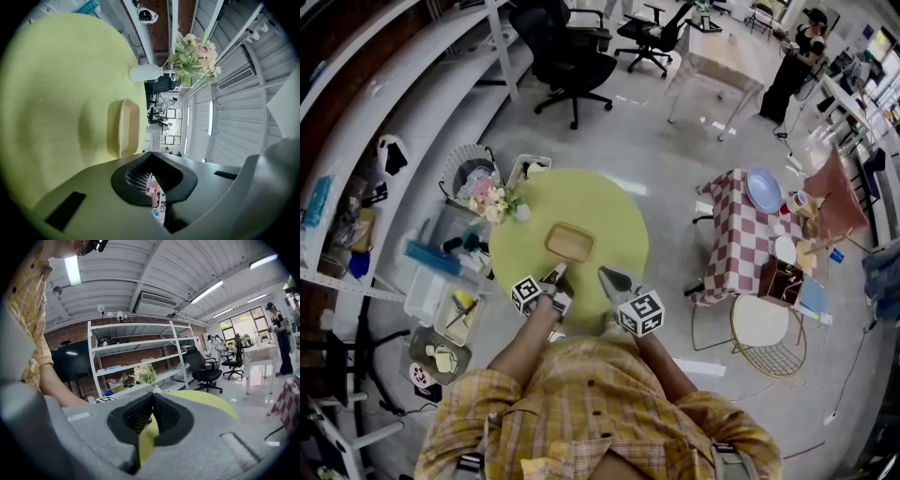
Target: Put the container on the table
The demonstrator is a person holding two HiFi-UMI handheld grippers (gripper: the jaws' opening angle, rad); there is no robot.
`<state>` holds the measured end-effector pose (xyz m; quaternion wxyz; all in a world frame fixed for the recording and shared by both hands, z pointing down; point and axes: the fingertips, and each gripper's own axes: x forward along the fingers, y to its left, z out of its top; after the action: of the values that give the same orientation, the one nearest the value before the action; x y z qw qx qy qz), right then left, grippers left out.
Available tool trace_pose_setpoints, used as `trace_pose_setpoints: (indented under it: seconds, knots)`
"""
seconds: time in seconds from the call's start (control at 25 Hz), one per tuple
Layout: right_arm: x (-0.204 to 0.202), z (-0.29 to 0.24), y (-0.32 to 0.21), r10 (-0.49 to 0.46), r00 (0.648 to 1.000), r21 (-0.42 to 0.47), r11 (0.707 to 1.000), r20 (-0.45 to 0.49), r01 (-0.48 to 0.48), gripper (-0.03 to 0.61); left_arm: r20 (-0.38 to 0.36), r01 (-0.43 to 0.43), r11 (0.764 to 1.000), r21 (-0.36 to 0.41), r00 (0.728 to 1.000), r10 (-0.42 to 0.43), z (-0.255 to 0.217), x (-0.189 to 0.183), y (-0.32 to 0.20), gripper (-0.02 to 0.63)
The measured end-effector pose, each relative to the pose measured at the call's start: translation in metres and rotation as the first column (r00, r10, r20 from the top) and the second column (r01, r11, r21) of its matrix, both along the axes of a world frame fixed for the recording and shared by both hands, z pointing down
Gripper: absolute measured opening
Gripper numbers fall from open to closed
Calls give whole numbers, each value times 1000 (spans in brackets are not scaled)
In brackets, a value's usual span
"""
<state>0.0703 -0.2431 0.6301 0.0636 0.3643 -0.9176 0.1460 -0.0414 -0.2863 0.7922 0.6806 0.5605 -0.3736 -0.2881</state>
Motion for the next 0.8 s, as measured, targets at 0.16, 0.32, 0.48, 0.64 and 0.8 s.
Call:
trace_pose_setpoints:
  seconds: [0.16, 0.32, 0.48, 0.64, 0.8]
  knots:
    - [-3, 0, 4, 5, 1000, -3, 1000, 0, -5, -3, 14, -27, 999, 30, 1000, 26, -10, -2, 7, 5]
    - [-3, 2, 8, 17, 1000, -7, 1000, -10, -17, -3, 53, -79, 991, 110, 996, 73, -28, 0, 14, 5]
    - [-1, 4, 9, 36, 999, -15, 999, -20, -37, -3, 141, -164, 970, 178, 980, 140, -42, 6, 20, 5]
    - [-3, 3, 12, 40, 999, -19, 999, -13, -40, -3, 245, -231, 940, 252, 955, 169, -57, 10, 23, 5]
    - [-5, 2, 12, 36, 999, -19, 999, -3, -36, -3, 323, -310, 897, 314, 924, 207, -71, 19, 27, 5]
